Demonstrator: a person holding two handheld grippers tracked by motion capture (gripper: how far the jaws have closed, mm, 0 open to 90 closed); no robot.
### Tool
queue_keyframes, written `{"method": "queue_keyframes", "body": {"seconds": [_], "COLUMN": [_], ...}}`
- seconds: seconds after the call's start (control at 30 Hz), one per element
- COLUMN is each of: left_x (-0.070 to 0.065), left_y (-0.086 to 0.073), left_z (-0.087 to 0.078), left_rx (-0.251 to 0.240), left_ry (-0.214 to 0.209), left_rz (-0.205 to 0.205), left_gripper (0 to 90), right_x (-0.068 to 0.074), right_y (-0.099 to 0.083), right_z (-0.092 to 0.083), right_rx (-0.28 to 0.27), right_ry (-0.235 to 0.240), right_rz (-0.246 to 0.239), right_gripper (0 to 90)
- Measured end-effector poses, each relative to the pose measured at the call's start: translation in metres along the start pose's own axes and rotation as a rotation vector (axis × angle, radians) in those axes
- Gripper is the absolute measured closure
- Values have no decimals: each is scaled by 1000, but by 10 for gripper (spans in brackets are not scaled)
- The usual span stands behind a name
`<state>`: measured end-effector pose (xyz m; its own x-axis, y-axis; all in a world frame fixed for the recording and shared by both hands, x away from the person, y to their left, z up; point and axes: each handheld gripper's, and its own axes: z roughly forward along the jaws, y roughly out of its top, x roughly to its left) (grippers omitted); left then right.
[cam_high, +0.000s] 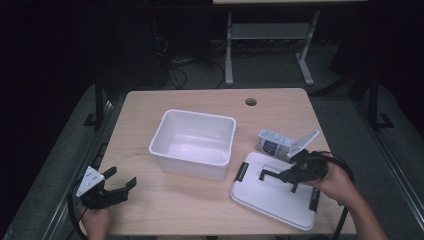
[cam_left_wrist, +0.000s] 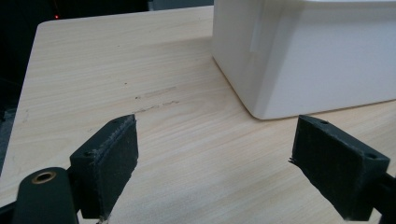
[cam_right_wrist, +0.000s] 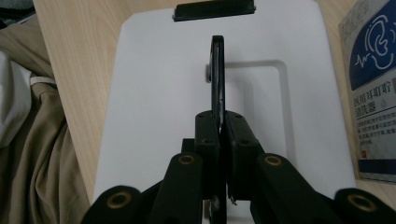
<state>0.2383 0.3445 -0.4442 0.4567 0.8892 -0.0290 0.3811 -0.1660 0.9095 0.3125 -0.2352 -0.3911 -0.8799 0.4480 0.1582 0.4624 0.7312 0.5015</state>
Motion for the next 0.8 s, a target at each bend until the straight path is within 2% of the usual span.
{"method": "queue_keyframes", "body": {"seconds": [0.57, 0.8], "left_x": [-1, 0], "left_y": [0, 0], "left_z": [0, 0], "left_rx": [3, 3], "left_ry": [-2, -3], "left_rz": [5, 1], "left_gripper": [136, 137], "right_x": [2, 5], "right_y": [-5, -4], "right_z": [7, 5], "right_rx": [-14, -19], "right_ry": [13, 24], "right_rz": [12, 11], "right_gripper": [835, 792]}}
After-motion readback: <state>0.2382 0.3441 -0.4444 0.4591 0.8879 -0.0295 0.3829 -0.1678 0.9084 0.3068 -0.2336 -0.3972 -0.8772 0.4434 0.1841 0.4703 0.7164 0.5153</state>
